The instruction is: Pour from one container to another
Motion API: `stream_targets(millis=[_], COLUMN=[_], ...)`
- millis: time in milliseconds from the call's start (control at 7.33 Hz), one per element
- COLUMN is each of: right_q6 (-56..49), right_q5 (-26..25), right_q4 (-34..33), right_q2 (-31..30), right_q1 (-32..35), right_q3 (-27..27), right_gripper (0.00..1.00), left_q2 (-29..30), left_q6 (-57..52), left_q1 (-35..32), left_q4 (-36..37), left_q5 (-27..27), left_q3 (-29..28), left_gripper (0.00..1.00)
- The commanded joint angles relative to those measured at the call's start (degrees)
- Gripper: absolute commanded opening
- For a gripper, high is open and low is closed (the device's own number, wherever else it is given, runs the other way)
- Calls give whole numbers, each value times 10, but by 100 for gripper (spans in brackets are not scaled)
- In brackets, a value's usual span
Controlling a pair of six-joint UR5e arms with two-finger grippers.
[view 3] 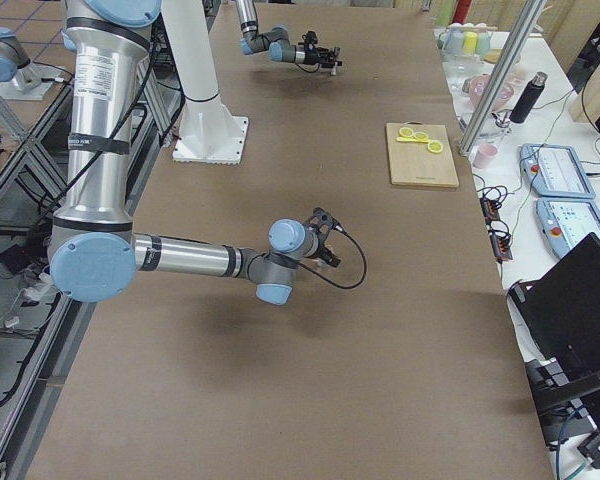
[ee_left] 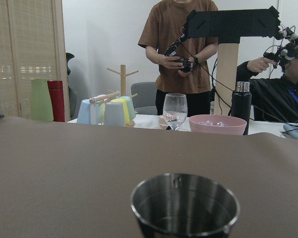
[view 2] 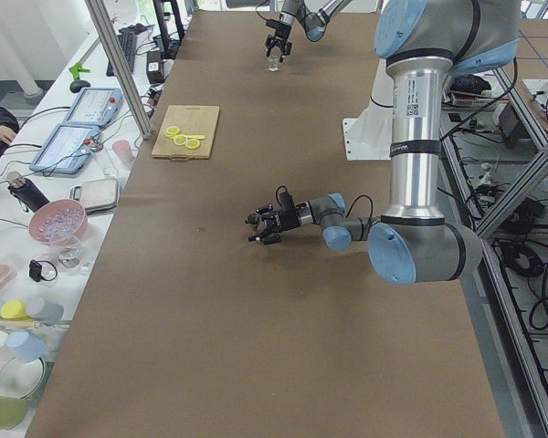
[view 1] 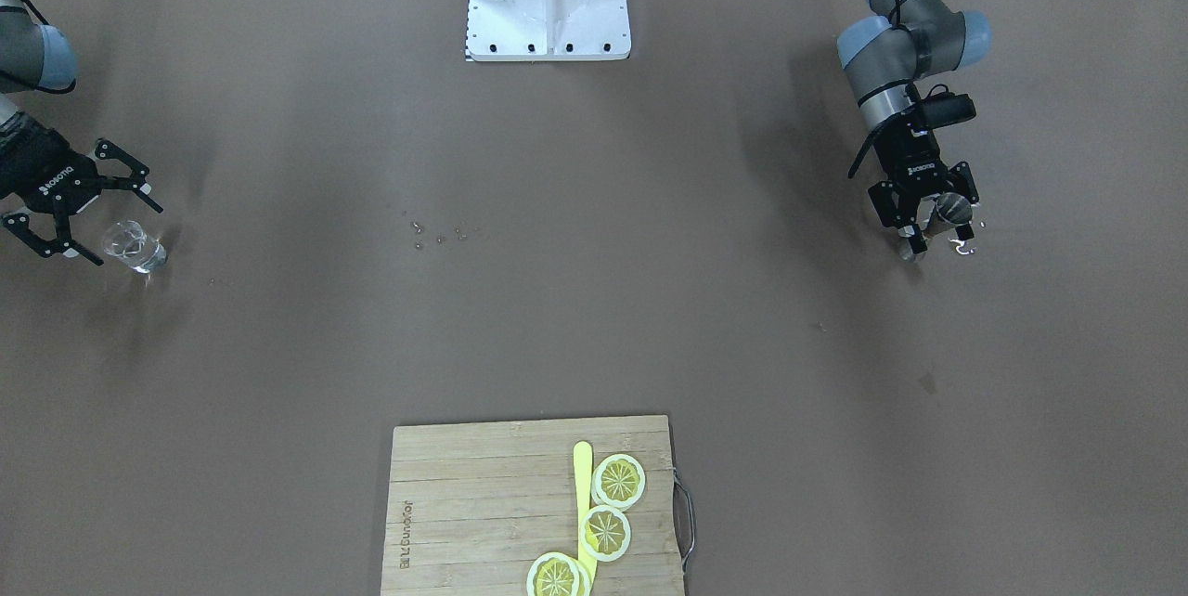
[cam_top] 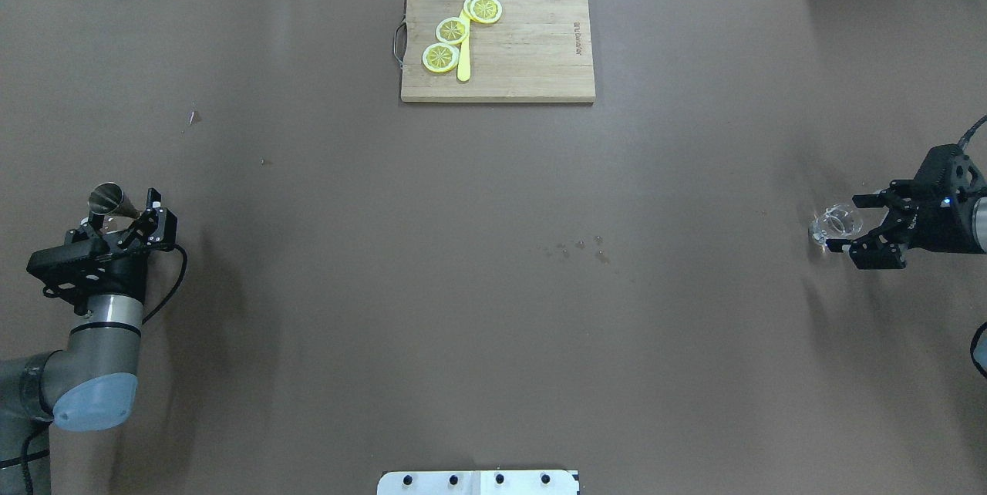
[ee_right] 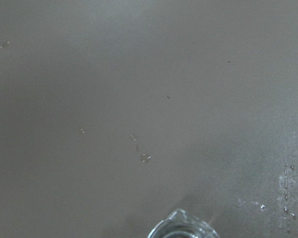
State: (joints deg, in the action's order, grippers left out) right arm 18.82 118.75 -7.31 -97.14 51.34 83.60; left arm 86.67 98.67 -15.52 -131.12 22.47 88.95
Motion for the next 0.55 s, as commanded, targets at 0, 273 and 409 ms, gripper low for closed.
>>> stream_targets(millis=[0,273,409], right_q6=[1,29,51], right_q5=[-25,-21,-26], right_q4=[68,172,174], right_q2=[5,36,39], right_q1=[-6,-6,-7], right_q3=[-50,-132,-131], right_gripper=[100,98,98], left_q2=[2,3,3], left_q6=[0,0,-1], left_q1=[1,4,4], left_q4=[1,2,2], left_q5=[0,0,-1], left_q3=[0,0,0], left_gripper=[15,15,15])
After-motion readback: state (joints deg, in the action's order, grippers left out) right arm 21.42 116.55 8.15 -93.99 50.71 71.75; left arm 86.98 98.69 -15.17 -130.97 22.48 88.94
